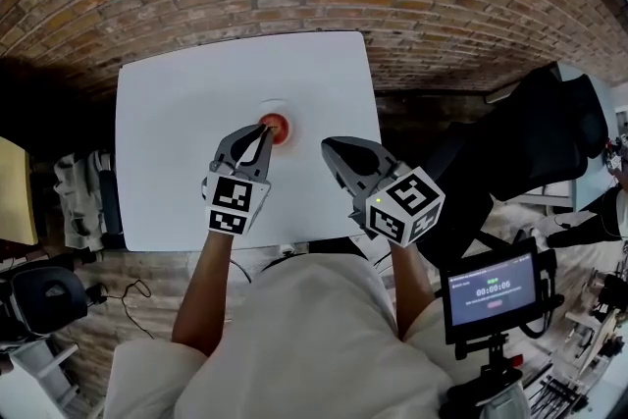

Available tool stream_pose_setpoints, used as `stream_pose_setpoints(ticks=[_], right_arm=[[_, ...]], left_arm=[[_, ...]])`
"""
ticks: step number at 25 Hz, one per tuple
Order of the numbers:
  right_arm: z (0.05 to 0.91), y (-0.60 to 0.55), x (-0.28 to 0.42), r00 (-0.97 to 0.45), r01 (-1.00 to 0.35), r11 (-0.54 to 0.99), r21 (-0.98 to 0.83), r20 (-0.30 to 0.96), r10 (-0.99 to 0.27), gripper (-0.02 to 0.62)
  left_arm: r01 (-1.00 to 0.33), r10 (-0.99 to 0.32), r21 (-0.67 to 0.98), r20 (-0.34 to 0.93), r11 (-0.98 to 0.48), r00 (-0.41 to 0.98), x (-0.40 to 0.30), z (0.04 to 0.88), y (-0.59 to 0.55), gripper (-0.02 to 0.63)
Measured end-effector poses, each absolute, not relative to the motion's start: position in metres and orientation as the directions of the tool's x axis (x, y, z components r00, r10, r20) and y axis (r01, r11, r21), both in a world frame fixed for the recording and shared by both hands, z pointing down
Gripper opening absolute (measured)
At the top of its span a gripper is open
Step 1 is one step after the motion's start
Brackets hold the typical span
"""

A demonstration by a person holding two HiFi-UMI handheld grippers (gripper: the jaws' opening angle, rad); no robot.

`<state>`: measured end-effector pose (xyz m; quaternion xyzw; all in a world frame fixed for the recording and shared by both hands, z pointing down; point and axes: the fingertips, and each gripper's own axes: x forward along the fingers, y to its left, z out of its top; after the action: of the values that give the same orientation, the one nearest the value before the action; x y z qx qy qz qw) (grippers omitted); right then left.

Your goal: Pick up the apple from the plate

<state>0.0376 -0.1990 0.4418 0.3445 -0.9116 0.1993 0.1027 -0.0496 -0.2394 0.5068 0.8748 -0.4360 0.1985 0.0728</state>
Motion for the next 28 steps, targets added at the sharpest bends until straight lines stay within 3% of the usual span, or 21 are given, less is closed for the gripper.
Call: stream_pose_setpoints(ticks=[10,28], right_arm=[[0.469,-0.216,0.042,-0.745,-0.664,0.655,-0.359,0.383,-0.546,0.003],[0.509,-0.241,0.050,-0.736,-0.675,0.610,-0.414,0.431,-0.521,0.003]], left_arm=[[-0.781,-0.686,-0.003,0.480,-0.624,0.546,-0.042,0.539,-0.255,0.011],[-0.746,-0.565,0.057,0.616,-0.663,0.549,-0.034,0.610,-0.277,0.223]])
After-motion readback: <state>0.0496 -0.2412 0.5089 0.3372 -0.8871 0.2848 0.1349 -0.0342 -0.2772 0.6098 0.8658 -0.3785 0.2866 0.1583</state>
